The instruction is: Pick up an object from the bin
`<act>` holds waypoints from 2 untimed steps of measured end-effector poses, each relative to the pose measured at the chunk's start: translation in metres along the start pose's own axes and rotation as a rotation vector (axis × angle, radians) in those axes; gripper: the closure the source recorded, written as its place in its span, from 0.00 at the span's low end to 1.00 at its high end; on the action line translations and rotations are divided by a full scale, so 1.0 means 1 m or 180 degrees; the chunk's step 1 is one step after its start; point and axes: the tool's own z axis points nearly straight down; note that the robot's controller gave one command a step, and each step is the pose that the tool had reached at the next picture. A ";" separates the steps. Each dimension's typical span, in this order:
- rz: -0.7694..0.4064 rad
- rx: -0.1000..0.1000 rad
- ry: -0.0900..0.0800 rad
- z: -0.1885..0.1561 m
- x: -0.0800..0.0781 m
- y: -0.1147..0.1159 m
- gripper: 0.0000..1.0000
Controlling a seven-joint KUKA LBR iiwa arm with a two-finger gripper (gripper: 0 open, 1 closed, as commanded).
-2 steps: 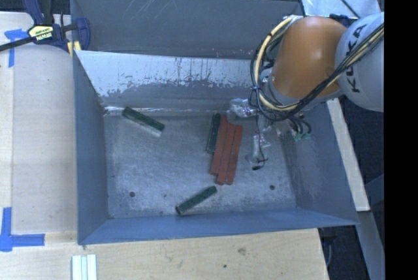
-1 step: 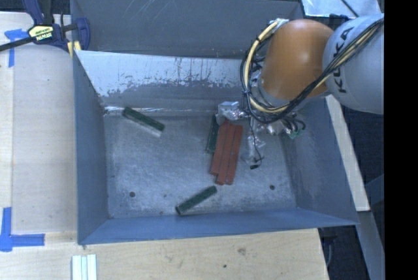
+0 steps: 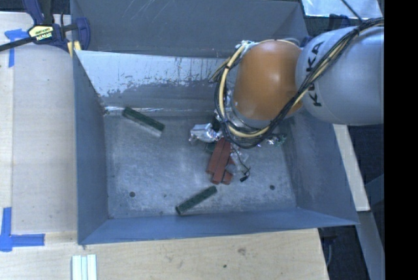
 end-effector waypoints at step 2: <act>-0.0157 0.0012 0.0000 0.006 0.012 -0.077 1.00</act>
Offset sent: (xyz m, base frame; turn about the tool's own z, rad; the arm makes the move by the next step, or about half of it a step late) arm 0.0000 0.0000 0.0000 0.0000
